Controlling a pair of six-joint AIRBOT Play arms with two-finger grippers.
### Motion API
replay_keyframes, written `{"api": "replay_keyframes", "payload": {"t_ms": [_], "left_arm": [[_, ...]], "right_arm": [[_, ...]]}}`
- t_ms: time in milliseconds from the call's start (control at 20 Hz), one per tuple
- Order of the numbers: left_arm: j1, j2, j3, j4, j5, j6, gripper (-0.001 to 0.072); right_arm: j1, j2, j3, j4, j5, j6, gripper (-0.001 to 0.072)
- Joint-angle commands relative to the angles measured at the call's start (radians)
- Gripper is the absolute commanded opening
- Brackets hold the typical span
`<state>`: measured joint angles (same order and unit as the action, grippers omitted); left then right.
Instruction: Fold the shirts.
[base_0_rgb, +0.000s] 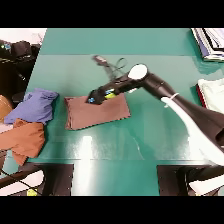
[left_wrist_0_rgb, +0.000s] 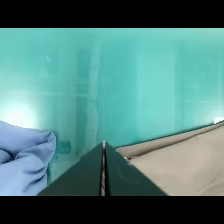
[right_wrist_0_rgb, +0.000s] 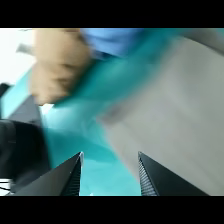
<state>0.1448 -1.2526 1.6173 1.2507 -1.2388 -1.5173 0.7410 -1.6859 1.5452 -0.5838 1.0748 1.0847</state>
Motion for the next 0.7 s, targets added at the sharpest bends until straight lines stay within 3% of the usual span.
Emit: {"api": "replay_keyframes", "payload": {"t_ms": [0, 50, 100, 150, 350, 650], "left_arm": [[0.009, 0.005, 0.000, -0.006, -0.028, 0.007, 0.0030], [0.009, 0.004, 0.000, -0.011, -0.031, 0.007, 0.0030], [0.009, 0.004, -0.002, -0.025, -0.032, 0.007, 0.0030], [0.009, 0.004, -0.003, -0.040, -0.034, 0.007, 0.0030], [-0.001, 0.000, -0.003, -0.061, -0.033, 0.007, 0.0030], [-0.002, -0.002, -0.003, -0.085, -0.037, 0.007, 0.0030]], "right_arm": [[-0.220, 0.092, -0.214, -0.048, 0.038, 0.084, 0.0408], [-0.290, 0.105, -0.267, -0.047, 0.048, 0.108, 0.0415], [-0.357, 0.106, -0.308, -0.045, 0.069, 0.113, 0.0533], [-0.410, 0.101, -0.335, -0.044, 0.089, 0.113, 0.0595], [-0.489, 0.010, -0.351, -0.037, 0.141, 0.113, 0.0592], [-0.310, -0.211, -0.153, 0.037, 0.168, 0.123, 0.0589]]}}
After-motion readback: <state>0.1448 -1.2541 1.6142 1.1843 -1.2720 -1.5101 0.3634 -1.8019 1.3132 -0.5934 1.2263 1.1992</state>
